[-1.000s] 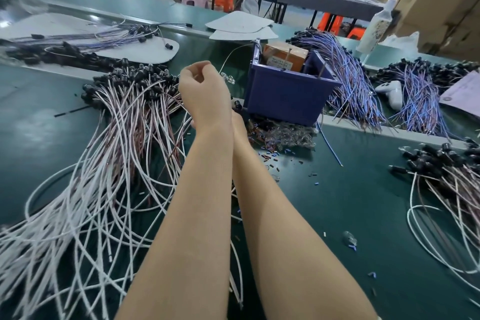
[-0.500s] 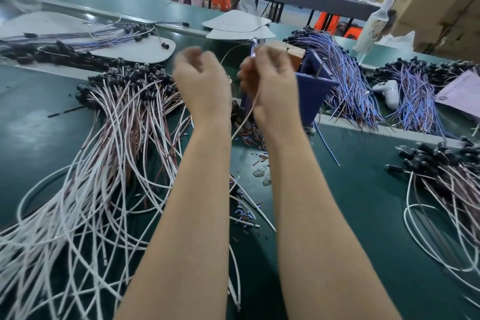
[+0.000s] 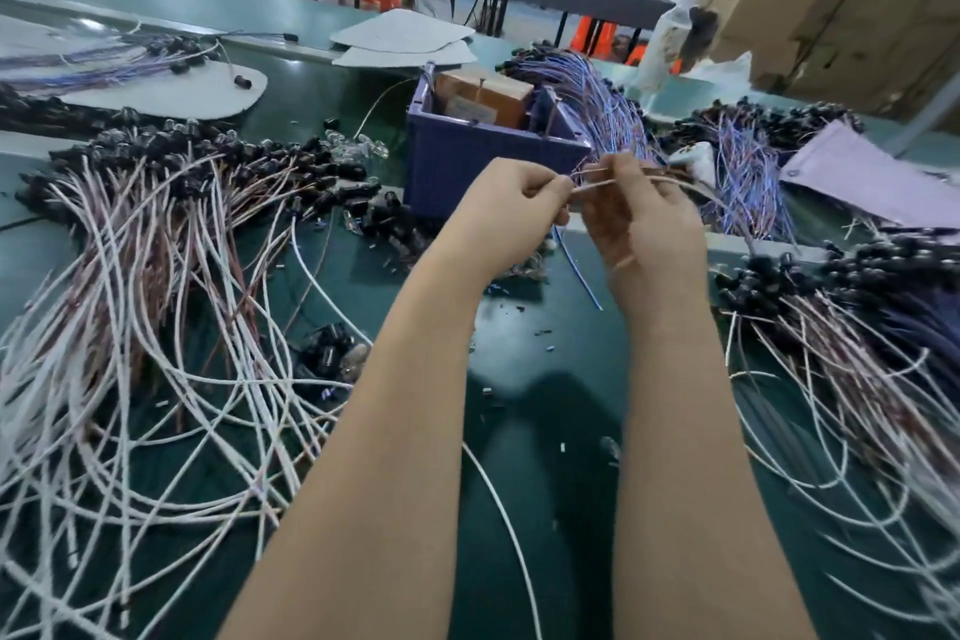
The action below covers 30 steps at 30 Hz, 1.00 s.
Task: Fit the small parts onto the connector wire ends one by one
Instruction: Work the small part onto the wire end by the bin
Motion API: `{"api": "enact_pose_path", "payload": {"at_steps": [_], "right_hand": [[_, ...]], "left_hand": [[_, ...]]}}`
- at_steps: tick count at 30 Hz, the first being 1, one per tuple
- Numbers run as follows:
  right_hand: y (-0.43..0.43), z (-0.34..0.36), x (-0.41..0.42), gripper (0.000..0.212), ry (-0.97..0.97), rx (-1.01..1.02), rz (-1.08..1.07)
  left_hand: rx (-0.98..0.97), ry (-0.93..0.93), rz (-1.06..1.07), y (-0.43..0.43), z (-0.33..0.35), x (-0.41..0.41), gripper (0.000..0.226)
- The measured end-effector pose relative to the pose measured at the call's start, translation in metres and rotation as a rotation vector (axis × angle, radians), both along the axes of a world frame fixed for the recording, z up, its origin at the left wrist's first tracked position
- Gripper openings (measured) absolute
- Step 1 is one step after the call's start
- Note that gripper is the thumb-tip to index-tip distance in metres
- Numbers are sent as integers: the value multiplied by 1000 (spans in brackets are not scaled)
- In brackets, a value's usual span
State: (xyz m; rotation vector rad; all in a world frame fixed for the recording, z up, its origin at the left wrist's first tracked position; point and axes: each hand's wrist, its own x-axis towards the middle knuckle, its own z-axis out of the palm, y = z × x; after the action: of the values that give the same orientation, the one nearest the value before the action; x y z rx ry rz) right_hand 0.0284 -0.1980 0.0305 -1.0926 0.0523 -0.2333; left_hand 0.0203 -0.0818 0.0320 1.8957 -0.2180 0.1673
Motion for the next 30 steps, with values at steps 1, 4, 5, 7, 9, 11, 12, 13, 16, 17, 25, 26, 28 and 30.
{"api": "enact_pose_path", "payload": {"at_steps": [1,4,5,7,9,11,12,13,16,17,25,26,28,30], "right_hand": [[-1,-4,2,18,19,-79,44],[-5,-14,9,27,46,-418,74],[-7,-17,13,30,58,-465,45],[-10,-20,18,31,98,-369,-44],[-14,-21,22,30,138,-151,-132],[-17,-22,20,30,147,40,-199],[-18,-21,19,30,133,115,-235],[-20,-20,19,30,113,174,-279],[-27,-14,17,29,62,316,-369],[-27,-13,17,30,91,300,-347],[13,18,3,17,-275,-1196,-50],[14,20,2,18,-352,-1282,-142],[12,15,4,25,-287,-1425,-57],[5,5,8,29,-92,-1520,100]], "left_hand": [[18,14,18,-2,-4,2,27],[42,41,90,-1,-15,9,29],[28,51,100,1,-16,10,28],[-15,95,76,9,-19,12,27],[-54,151,25,14,-22,13,28],[-72,179,14,17,-26,13,29],[-80,191,19,17,-27,13,29],[-83,204,25,18,-28,13,29],[-18,224,37,22,-28,13,29],[-10,214,53,23,-28,13,30],[110,81,86,13,-28,14,26],[133,66,72,13,-27,14,28],[157,24,60,14,-26,13,31],[175,4,71,15,-26,14,26]]}}
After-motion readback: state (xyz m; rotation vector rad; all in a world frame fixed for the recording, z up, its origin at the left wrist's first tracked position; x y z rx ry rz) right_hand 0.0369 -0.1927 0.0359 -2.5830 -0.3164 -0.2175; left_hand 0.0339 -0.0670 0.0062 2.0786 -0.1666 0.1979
